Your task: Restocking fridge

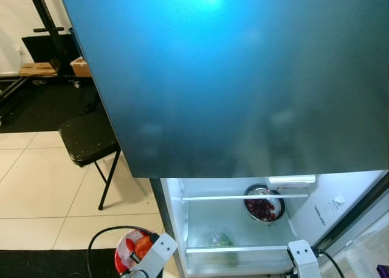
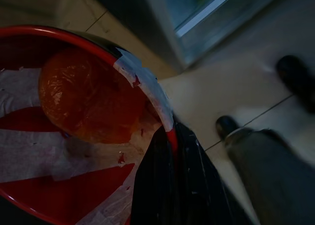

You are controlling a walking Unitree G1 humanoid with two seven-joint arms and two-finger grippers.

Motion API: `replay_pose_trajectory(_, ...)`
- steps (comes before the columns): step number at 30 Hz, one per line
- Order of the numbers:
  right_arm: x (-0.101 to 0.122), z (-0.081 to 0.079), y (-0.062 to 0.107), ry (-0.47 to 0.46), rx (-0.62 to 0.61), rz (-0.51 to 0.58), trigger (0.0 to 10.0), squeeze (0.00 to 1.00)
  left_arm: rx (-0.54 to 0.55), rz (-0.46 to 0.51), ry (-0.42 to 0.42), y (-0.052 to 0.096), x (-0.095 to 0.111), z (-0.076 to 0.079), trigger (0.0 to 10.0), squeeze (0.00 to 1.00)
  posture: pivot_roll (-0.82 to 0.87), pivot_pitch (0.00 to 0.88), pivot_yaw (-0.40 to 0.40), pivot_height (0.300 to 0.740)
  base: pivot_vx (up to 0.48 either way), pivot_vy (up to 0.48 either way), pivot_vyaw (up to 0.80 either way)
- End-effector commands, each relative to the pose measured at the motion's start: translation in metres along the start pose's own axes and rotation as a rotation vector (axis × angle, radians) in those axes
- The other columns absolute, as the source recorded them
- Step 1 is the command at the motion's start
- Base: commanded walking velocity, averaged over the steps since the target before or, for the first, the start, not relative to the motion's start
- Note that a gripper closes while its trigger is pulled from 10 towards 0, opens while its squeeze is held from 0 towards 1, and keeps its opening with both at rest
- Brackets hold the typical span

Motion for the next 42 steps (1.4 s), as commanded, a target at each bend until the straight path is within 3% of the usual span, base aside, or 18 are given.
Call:
replay_pose_trajectory(1, -0.002, -0.002, 0.000, 0.012, 0.008, -0.008, 10.0, 0.00, -0.072, 0.070, 0.009, -0.004, 0.019, 0.014, 10.0, 0.00, -0.04, 0.000, 0.000, 0.740, 0.000, 0.000, 0.00)
replay_pose_trajectory(5, -0.003, -0.002, 0.000, 0.013, 0.009, -0.009, 10.0, 0.00, -0.121, 0.089, 0.001, -0.005, 0.025, 0.022, 10.0, 0.00, -0.04, 0.000, 0.001, 0.740, 0.000, 0.000, 0.00)
replay_pose_trajectory(9, -0.003, -0.003, 0.000, 0.013, 0.015, -0.010, 10.0, 0.00, -0.279, 0.089, -0.038, -0.005, 0.031, 0.045, 10.0, 0.00, -0.04, 0.000, 0.001, 0.740, 0.000, 0.000, 0.00)
replay_pose_trajectory(18, -0.003, -0.002, 0.000, 0.014, 0.015, -0.012, 10.0, 0.00, -0.384, 0.087, -0.033, -0.003, 0.034, 0.057, 10.0, 0.00, -0.04, 0.000, 0.001, 0.740, 0.000, 0.000, 0.00)
replay_pose_trajectory(20, -0.004, -0.002, 0.000, 0.016, 0.012, -0.016, 10.0, 0.00, -0.418, 0.117, -0.094, -0.003, 0.043, 0.061, 10.0, 0.00, -0.04, 0.000, -0.001, 0.740, 0.000, 0.000, 0.00)
replay_pose_trajectory(22, -0.004, -0.001, 0.000, 0.009, 0.004, -0.018, 10.0, 0.00, -0.423, 0.157, -0.248, -0.004, 0.057, 0.062, 10.0, 0.00, -0.04, 0.000, 0.000, 0.740, 0.000, 0.000, 0.00)
replay_pose_trajectory(23, -0.004, -0.001, 0.000, 0.009, 0.004, -0.018, 10.0, 0.00, -0.423, 0.157, -0.248, -0.004, 0.057, 0.062, 10.0, 0.00, -0.04, 0.000, 0.000, 0.740, 0.000, 0.000, 0.00)
replay_pose_trajectory(26, 0.001, 0.002, 0.000, -0.022, -0.007, 0.000, 10.0, 0.00, -0.422, 0.205, -0.399, -0.004, 0.073, 0.063, 10.0, 0.00, -0.04, 0.000, -0.001, 0.740, 0.000, 0.000, 0.00)
replay_pose_trajectory(29, 0.003, 0.003, 0.000, -0.029, -0.010, 0.008, 10.0, 0.00, -0.426, 0.215, -0.435, -0.004, 0.076, 0.064, 10.0, 0.00, -0.04, 0.000, -0.001, 0.740, 0.000, 0.000, 0.00)
replay_pose_trajectory(30, 0.009, 0.006, 0.000, -0.044, -0.018, 0.032, 10.0, 0.00, -0.438, 0.233, -0.512, -0.003, 0.083, 0.067, 10.0, 0.00, -0.04, 0.000, 0.000, 0.740, 0.000, 0.000, 0.00)
replay_pose_trajectory(31, 0.024, 0.010, 0.000, -0.059, -0.017, 0.092, 10.0, 0.00, -0.461, 0.268, -0.648, -0.002, 0.095, 0.074, 10.0, 0.00, -0.05, 0.000, 0.008, 0.740, 0.000, 0.000, 0.00)
replay_pose_trajectory(37, 0.050, 0.008, 0.003, -0.008, 0.058, 0.199, 10.0, 0.00, -0.499, 0.292, -0.741, 0.000, 0.101, 0.079, 10.0, 0.00, -0.05, 0.000, 0.011, 0.740, 0.000, 0.000, 0.00)
replay_pose_trajectory(42, 0.061, 0.008, 0.007, 0.028, 0.130, 0.238, 10.0, 0.00, -0.508, 0.259, -0.783, 0.000, 0.092, 0.073, 10.0, 0.00, -0.06, 0.000, 0.016, 0.740, 0.000, 0.000, 0.00)
Point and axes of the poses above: a point about 5 cm out from each wrist's last joint towards the gripper, its own y axis pointing back from the gripper into the wrist, its own x axis along the axis of the wrist's last joint, z = x × y, the point moved 4 cm from there along -y, pointing out of the wrist towards the gripper, and after that the axes turned 5 degrees about -y, right-handed, at the moved point
